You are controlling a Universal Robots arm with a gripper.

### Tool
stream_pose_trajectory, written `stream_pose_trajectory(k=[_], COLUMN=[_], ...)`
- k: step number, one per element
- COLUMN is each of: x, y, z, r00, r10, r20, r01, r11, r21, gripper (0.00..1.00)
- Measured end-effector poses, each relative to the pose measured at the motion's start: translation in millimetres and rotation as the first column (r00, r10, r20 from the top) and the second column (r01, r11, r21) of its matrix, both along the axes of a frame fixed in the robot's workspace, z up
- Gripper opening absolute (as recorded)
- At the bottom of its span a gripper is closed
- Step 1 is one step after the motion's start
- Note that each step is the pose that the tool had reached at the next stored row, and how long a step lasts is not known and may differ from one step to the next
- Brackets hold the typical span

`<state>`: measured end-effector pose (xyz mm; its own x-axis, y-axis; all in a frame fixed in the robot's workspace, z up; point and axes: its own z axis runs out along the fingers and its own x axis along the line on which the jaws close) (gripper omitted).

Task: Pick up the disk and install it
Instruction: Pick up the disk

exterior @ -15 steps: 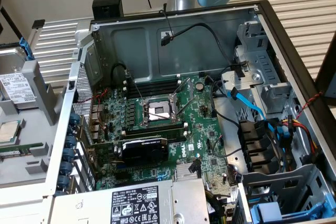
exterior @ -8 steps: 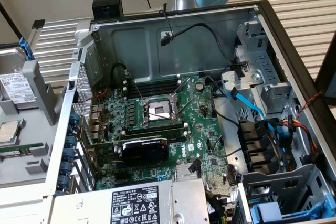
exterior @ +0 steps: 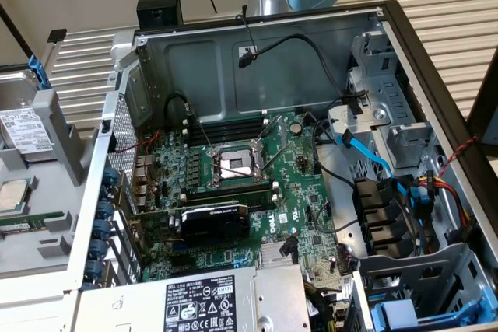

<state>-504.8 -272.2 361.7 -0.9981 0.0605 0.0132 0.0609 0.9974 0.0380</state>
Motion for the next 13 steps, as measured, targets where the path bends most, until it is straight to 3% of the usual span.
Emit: stream_pose_trajectory(k=[13], x=[-0.2], y=[0.0], z=[0.1], r00=[1.0], r10=[0.0], r20=[0.0001], r01=[0.0], r11=[1.0], r21=[-0.0001], gripper=[0.11])
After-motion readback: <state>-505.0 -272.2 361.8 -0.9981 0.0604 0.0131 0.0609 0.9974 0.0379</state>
